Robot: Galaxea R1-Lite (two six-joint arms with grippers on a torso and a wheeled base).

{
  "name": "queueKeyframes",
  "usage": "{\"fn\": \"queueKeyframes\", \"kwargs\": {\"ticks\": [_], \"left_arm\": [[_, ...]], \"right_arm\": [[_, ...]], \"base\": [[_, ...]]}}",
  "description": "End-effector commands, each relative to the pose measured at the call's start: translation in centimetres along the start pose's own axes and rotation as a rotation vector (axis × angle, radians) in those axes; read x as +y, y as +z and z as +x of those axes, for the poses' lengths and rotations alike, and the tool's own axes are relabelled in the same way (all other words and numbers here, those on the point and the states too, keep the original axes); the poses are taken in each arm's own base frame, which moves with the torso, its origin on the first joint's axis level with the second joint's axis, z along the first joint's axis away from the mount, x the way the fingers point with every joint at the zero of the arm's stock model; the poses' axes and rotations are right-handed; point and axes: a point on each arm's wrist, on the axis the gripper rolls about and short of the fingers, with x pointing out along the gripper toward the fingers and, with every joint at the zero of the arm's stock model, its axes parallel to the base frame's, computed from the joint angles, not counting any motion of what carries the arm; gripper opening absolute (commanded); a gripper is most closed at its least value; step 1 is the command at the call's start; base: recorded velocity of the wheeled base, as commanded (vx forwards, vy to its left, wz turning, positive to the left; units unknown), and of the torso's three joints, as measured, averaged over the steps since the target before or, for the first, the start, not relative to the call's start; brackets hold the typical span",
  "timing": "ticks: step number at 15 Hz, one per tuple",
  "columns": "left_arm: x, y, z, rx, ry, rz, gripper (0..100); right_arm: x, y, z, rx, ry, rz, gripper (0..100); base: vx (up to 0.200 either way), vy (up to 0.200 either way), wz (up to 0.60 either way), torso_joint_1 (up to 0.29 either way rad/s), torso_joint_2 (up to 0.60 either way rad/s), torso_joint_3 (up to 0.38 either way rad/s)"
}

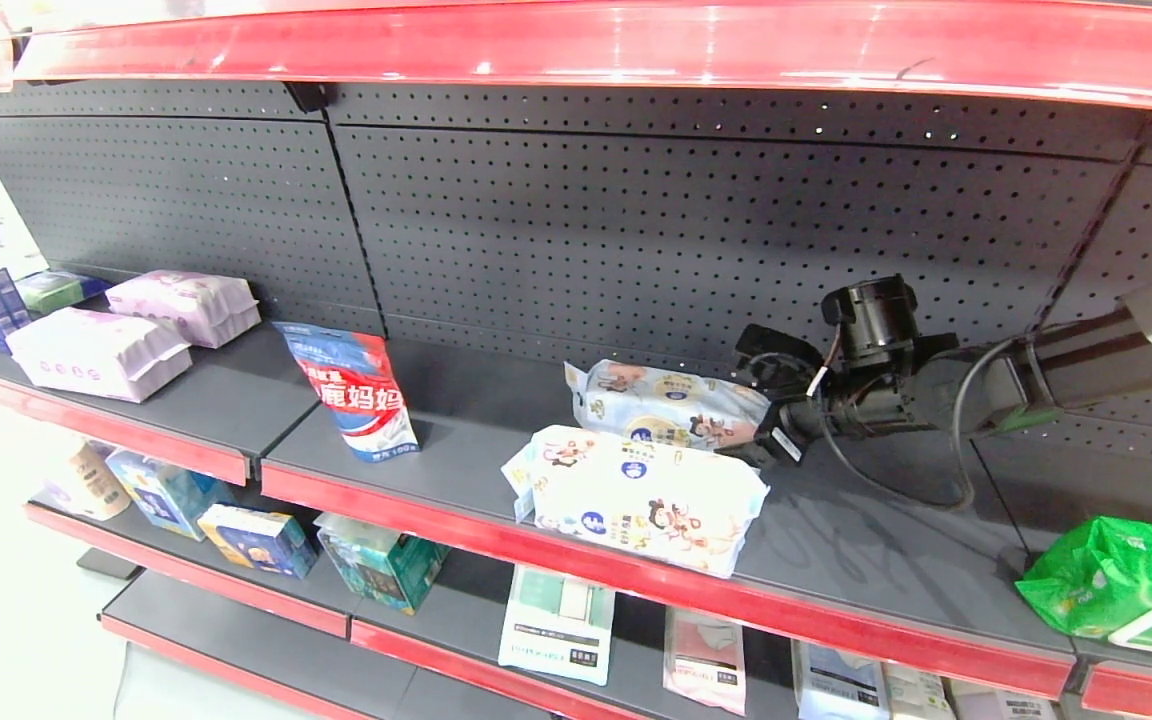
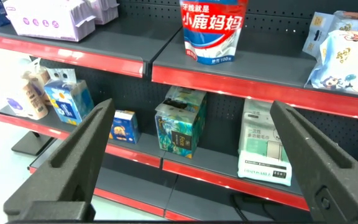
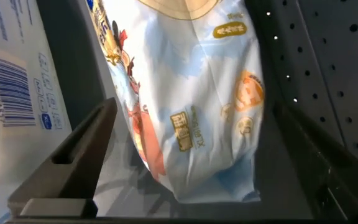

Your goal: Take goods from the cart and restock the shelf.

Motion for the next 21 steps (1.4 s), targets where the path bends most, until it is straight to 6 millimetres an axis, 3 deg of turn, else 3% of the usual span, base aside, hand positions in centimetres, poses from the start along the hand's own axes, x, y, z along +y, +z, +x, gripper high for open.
{"fn": "queueKeyframes", "kwargs": {"ticks": [1, 9, 13, 16, 17, 21], "left_arm": [[0.0, 0.0, 0.0, -0.001, 0.001, 0.0, 100], [0.0, 0.0, 0.0, 0.001, 0.001, 0.0, 100], [0.0, 0.0, 0.0, -0.001, 0.001, 0.0, 100], [0.0, 0.0, 0.0, 0.001, 0.001, 0.0, 100], [0.0, 0.0, 0.0, 0.001, 0.001, 0.0, 100], [0.0, 0.0, 0.0, -0.001, 0.001, 0.0, 100]], "right_arm": [[-0.3, 0.1, -1.0, -0.006, -0.018, 0.014, 100], [-0.5, -1.5, -5.9, 0.033, -0.093, 0.105, 100], [-1.8, -2.8, -7.8, 0.052, -0.163, 0.258, 100], [-2.0, -3.3, -11.8, 0.02, -0.241, 0.404, 100], [-1.7, -3.9, -14.2, 0.008, -0.286, 0.465, 100], [3.2, -5.5, -20.9, -0.033, -0.402, 0.634, 100]], "base": [[0.0, 0.0, 0.0, 0.0, 0.0, 0.0], [0.0, 0.0, 0.0, 0.0, 0.0, 0.0], [0.0, 0.0, 0.0, 0.0, 0.0, 0.0], [0.0, 0.0, 0.0, 0.0, 0.0, 0.0], [0.0, 0.0, 0.0, 0.0, 0.0, 0.0], [0.0, 0.0, 0.0, 0.0, 0.0, 0.0]]}}
